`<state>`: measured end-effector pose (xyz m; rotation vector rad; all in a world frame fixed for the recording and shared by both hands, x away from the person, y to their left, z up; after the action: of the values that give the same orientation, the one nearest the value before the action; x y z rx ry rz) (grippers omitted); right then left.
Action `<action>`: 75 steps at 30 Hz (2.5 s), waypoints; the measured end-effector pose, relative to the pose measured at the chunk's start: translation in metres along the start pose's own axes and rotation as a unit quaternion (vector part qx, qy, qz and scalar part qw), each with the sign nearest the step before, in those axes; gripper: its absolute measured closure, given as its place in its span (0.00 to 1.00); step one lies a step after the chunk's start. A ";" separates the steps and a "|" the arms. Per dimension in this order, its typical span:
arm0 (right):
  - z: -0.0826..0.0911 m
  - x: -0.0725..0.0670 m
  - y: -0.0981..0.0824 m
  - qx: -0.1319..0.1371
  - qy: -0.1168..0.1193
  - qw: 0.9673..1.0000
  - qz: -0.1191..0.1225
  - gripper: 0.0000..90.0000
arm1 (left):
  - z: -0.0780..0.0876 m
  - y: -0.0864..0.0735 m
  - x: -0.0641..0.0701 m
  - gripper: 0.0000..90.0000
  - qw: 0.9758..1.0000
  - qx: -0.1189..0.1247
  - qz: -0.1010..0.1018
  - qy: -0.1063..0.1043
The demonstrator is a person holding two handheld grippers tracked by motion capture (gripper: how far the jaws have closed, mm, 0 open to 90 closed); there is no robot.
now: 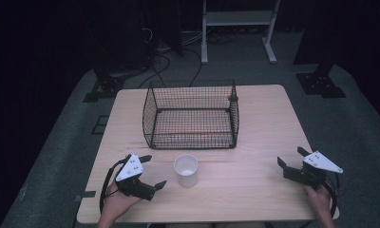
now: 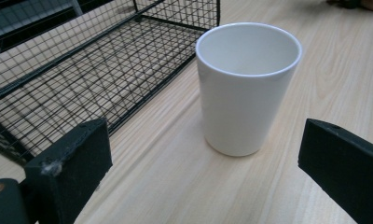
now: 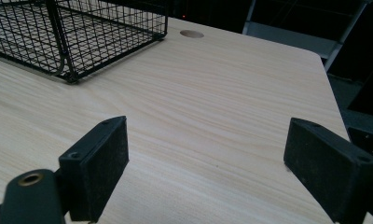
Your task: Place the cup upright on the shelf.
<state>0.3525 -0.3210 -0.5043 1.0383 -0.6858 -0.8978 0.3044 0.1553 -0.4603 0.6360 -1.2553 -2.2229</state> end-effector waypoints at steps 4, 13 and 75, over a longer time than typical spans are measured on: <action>0.000 0.000 0.000 0.000 0.000 1.000 0.000 0.15 | -0.003 0.003 0.005 0.02 1.000 -0.004 -0.008 -0.009; 0.000 0.000 0.000 -0.001 0.000 1.000 0.000 0.15 | -0.007 0.004 0.011 0.02 1.000 -0.011 -0.015 -0.021; 0.000 -0.001 0.000 0.000 0.002 1.000 0.002 0.15 | -0.071 0.016 0.035 0.02 0.993 -0.086 -0.033 -0.081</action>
<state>0.3522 -0.3201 -0.5042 1.0387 -0.6847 -0.8909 0.3243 0.0810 -0.4846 0.4449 -1.1165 -2.4459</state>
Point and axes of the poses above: each handheld gripper's, and its own axes: z roughly backward along the jaws, y roughly out of its top, x roughly to its right, the point moved 7 cm from there along -z, roughly forward along the jaws, and after that the axes turned 7 degrees about y, right-handed, at the moved point
